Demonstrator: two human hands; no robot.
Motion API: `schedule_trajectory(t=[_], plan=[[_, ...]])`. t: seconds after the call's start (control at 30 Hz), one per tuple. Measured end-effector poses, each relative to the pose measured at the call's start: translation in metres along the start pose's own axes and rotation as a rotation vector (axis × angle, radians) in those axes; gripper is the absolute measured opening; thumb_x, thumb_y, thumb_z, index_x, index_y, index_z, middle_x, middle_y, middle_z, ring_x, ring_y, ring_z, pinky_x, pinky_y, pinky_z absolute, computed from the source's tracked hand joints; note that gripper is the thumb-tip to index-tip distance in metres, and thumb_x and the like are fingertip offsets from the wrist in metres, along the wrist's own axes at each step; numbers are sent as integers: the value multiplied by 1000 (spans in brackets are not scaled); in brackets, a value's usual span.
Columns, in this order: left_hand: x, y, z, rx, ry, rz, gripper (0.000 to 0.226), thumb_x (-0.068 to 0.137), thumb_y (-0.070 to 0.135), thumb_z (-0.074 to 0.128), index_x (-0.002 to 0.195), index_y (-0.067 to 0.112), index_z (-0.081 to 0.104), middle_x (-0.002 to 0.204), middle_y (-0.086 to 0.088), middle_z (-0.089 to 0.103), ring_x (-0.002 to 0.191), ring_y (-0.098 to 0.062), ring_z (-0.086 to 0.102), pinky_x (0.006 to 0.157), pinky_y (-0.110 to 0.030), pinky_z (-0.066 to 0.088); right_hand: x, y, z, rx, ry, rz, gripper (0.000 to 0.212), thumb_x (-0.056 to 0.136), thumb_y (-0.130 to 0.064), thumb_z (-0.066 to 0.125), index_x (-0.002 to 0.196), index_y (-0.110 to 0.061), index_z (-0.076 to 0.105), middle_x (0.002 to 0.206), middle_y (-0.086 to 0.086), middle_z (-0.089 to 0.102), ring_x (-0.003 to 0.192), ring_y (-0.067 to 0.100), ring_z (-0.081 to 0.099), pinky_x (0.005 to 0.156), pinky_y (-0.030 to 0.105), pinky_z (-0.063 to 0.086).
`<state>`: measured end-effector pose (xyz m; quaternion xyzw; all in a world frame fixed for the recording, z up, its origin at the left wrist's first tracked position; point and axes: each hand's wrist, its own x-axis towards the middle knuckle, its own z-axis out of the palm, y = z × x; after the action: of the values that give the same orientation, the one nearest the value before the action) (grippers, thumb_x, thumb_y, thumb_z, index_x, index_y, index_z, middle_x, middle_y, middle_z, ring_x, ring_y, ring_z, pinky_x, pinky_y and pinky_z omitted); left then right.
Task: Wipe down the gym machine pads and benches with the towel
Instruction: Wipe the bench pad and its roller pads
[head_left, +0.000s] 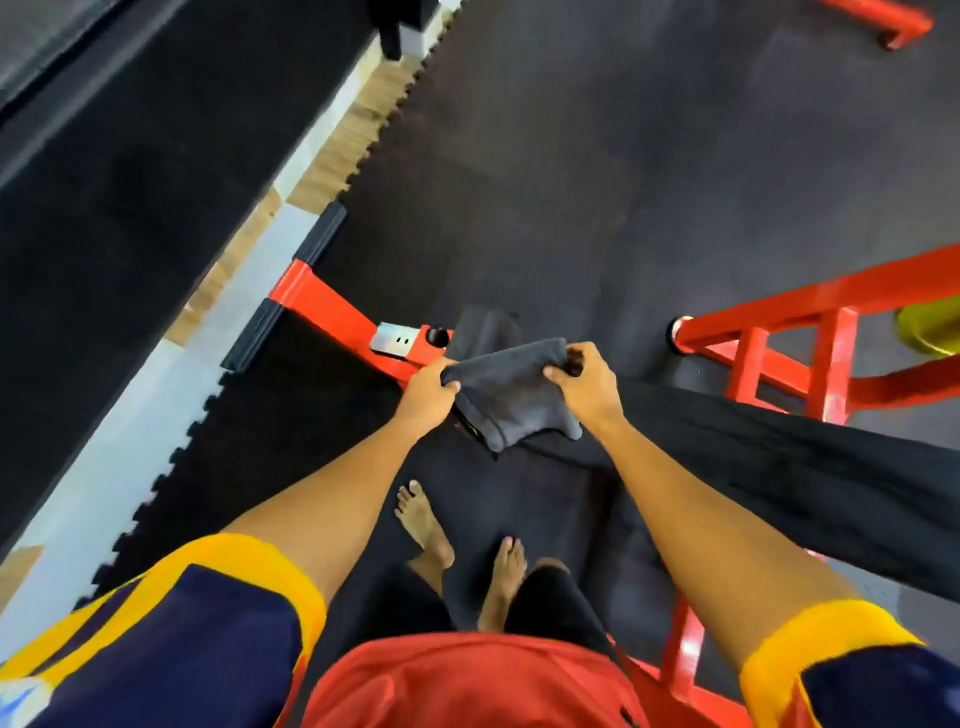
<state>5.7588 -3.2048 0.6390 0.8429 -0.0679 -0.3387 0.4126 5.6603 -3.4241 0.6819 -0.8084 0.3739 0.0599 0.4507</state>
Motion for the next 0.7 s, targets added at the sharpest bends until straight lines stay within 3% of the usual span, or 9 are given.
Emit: schedule_trajectory(t=[0.07,0.17,0.3,0.37,0.47,0.53,0.6,0.7], plan=[[7,-15,8,3,9,-61,31,97,2,59,128,3,61,123,-16,67,117,-30,61,84,-23,37,16,-1,11,-78,-18,-10,31,93,-32,76,119,-25,60,107,-8,68,103,18,65,85,34,52],[18,-43,31,14,-21,-137,25,92,3,61,118,4,64,118,-19,69,113,-36,63,81,-32,44,44,-5,30,-213,-45,-83,29,90,-37,76,116,-35,65,110,-11,72,103,15,66,89,39,55],[23,-64,73,-18,-124,-177,30,92,5,61,122,5,63,115,-18,71,109,-40,64,78,-40,48,78,-12,59,-414,-96,-287,31,91,-28,66,120,-39,67,117,-13,71,109,17,66,91,42,55],[27,-68,90,-64,-135,-219,22,94,3,56,115,6,60,99,-12,69,98,-39,63,65,-34,44,96,-13,75,-517,-133,-419,36,92,-19,62,124,-33,69,122,-9,69,113,18,65,91,36,53],[38,-77,100,-229,43,-306,8,97,2,53,101,9,55,85,1,57,86,-29,57,55,-14,37,126,-11,104,-531,-163,-585,36,91,-7,62,124,-19,71,126,1,65,110,24,66,87,32,54],[51,-79,98,-364,182,-327,17,101,6,51,115,6,59,101,-2,61,93,-23,57,64,-10,39,141,-10,126,-498,-151,-664,31,93,-7,63,121,-14,72,129,4,58,104,23,66,83,25,52],[69,-79,89,-481,270,-337,31,104,13,47,132,13,60,120,0,63,109,-18,59,85,-21,46,148,-11,142,-434,-132,-673,29,96,-10,62,124,-14,71,133,5,52,105,21,64,86,23,52],[98,-82,76,-596,339,-365,36,102,34,44,128,22,66,128,2,67,118,-15,60,102,-35,48,149,6,166,-396,-146,-628,48,93,-27,70,138,-14,59,140,8,48,123,26,58,106,38,48]])
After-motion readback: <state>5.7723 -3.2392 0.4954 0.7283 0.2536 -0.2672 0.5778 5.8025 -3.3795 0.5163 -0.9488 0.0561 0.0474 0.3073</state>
